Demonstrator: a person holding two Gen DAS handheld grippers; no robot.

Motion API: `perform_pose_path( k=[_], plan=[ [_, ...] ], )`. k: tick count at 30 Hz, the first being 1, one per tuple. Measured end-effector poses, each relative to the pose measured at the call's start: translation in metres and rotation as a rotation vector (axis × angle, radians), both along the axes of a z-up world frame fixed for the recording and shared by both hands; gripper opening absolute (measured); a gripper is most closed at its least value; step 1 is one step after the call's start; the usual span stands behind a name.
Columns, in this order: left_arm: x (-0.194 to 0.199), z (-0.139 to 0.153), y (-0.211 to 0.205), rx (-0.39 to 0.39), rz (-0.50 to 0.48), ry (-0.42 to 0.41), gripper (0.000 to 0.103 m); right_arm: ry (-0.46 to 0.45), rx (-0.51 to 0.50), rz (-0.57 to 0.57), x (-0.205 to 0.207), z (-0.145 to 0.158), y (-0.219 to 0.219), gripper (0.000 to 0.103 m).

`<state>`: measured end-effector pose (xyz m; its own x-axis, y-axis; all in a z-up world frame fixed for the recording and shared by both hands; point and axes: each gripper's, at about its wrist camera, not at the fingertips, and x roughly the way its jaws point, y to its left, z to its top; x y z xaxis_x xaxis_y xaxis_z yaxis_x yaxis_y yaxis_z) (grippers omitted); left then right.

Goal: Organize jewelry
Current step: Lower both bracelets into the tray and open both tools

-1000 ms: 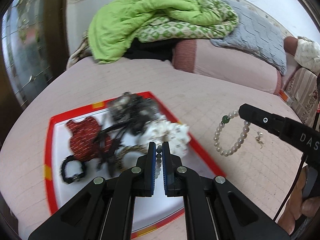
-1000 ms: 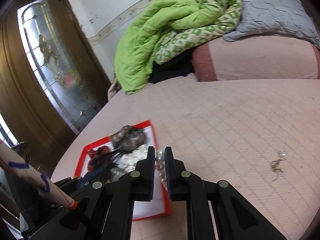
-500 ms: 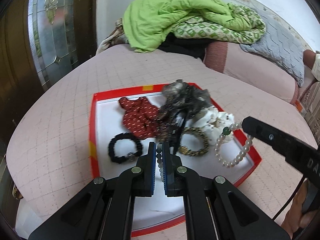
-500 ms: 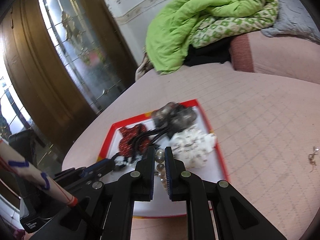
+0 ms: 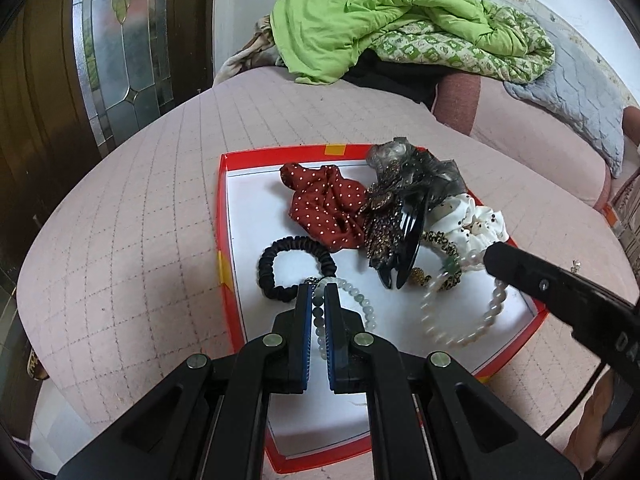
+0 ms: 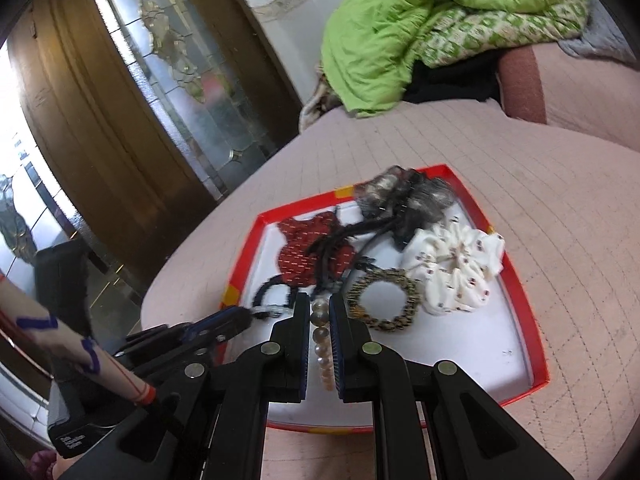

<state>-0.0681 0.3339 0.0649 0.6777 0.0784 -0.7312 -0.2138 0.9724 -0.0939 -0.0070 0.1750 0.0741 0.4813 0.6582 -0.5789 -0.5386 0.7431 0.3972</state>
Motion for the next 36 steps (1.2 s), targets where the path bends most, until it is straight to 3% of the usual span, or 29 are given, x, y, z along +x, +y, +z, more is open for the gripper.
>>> perform_pose_path(
  k=[18,36],
  plan=[
    [0.006,-0.018,-0.007,0.043,-0.025,0.073,0.006,0.049,-0.079,-0.107,0.026,-0.02,-0.022,0.011],
    [0.011,-0.022,-0.014,0.063,-0.031,0.087,0.006,0.094,-0.178,-0.164,0.033,-0.036,-0.033,0.011]
  ],
)
